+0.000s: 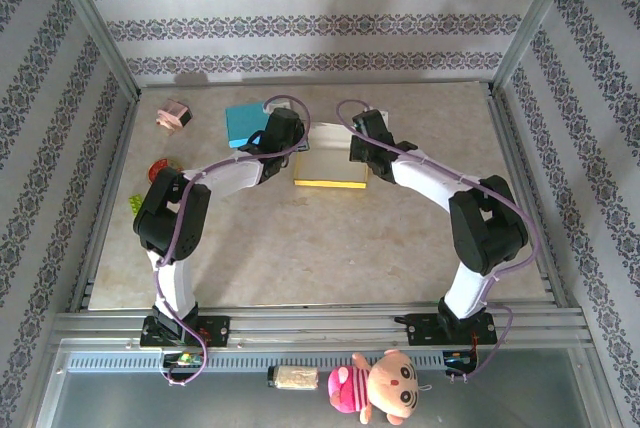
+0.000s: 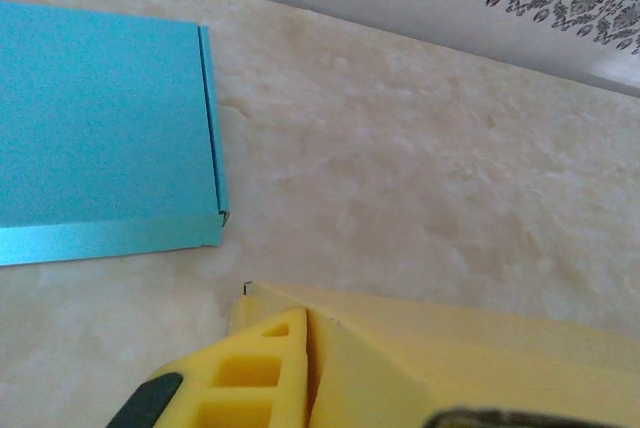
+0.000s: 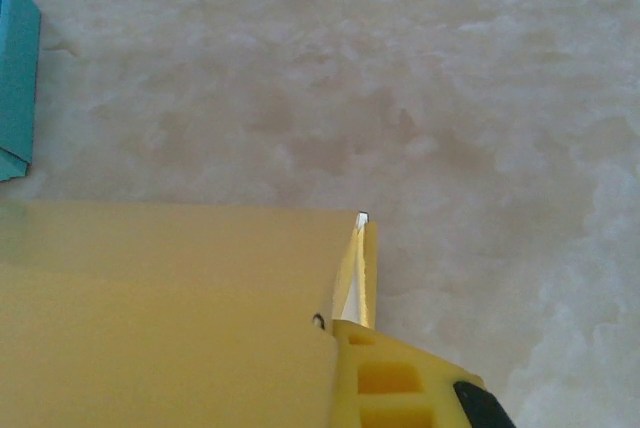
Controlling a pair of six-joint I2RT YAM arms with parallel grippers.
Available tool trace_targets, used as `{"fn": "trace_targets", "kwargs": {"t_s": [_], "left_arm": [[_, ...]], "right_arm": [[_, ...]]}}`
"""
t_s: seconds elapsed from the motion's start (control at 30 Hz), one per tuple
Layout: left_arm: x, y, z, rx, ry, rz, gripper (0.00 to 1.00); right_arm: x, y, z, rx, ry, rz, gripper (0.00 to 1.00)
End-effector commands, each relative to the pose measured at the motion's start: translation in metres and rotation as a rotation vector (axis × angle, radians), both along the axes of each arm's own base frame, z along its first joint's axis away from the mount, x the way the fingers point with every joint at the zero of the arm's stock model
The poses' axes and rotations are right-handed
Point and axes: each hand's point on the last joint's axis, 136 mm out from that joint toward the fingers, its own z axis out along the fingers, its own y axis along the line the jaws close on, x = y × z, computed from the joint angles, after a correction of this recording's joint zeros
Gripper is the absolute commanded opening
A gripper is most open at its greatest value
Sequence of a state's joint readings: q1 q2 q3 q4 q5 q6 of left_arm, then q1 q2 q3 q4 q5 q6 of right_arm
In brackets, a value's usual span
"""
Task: Fold the paper box
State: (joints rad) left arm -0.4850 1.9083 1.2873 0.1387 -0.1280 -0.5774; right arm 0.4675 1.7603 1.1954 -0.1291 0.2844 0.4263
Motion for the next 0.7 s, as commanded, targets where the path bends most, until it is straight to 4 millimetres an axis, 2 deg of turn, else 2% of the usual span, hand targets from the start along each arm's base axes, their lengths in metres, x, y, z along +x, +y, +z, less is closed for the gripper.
{"fn": "trace_targets", "kwargs": {"t_s": [0.0, 0.43, 0.57, 0.67], "left_arm": [[-0.026, -0.031, -0.011, -0.109, 0.079, -0.103, 0.1], [-0.058, -0.03, -0.047, -0.183, 0.182, -0.105, 0.11], [-0.066, -0.029, -0.053, -0.215, 0.197, -0.105, 0.12], [-0.068, -0.039, -0.05, -0.256, 0.198, -0.148, 0.13]], "right_arm": [[-0.004, 0.026, 0.013, 0.025, -0.056, 0.11, 0.0], [-0.024, 0.027, -0.028, -0.004, 0.025, 0.169, 0.0], [-0.03, 0.023, -0.034, -0.029, 0.034, 0.181, 0.0], [-0.033, 0.023, -0.035, -0.035, 0.033, 0.192, 0.0]]}}
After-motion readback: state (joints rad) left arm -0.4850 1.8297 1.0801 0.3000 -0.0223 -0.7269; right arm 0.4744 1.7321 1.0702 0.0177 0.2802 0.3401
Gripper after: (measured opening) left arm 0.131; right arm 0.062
